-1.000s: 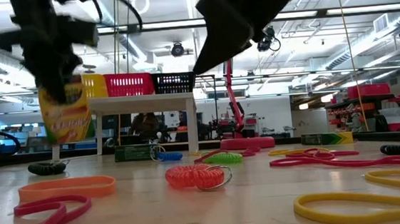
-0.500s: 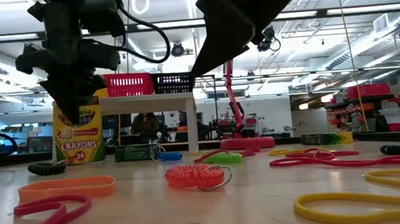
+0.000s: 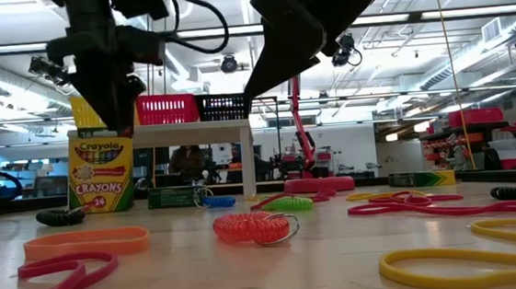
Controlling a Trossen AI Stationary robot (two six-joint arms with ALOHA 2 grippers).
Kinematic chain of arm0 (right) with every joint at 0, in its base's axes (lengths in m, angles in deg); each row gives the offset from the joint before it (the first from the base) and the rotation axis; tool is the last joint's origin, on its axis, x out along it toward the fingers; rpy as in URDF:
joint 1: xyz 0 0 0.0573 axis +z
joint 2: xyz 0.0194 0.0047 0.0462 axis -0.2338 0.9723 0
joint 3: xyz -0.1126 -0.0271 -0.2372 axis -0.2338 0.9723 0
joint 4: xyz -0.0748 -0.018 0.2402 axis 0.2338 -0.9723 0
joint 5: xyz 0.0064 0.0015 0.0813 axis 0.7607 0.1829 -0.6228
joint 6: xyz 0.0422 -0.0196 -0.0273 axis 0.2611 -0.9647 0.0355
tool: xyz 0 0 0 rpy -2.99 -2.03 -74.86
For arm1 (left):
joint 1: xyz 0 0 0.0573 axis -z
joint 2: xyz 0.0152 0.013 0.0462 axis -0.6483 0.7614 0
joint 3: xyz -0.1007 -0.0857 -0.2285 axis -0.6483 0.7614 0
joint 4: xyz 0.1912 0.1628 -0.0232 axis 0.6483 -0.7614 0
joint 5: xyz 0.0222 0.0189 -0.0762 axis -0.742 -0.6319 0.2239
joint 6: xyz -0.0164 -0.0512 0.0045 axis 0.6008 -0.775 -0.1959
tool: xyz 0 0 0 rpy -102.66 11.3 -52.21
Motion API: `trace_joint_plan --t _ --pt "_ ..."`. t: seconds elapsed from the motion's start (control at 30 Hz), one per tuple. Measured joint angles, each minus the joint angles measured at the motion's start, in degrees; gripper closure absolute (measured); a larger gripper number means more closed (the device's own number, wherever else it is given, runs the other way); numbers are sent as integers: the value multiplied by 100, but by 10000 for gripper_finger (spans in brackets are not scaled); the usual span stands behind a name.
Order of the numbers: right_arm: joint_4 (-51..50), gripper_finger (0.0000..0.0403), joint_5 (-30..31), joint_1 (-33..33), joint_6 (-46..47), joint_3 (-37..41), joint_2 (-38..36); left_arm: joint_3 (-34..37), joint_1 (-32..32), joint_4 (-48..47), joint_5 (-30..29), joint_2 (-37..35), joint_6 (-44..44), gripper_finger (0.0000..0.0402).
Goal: Pick & Place Office Desk Supplies
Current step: Put the crayon box into the red bin on the shelf
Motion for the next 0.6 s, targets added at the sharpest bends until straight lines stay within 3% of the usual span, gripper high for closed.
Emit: trace_joint_plan --t 0.27,0.6 --pt "4 359 -149 -2 -39 0 0 -7 173 -316 -318 0 -715 123" --pt "7 358 -149 -2 -100 -2 0 2 208 -306 -595 251 -688 178"
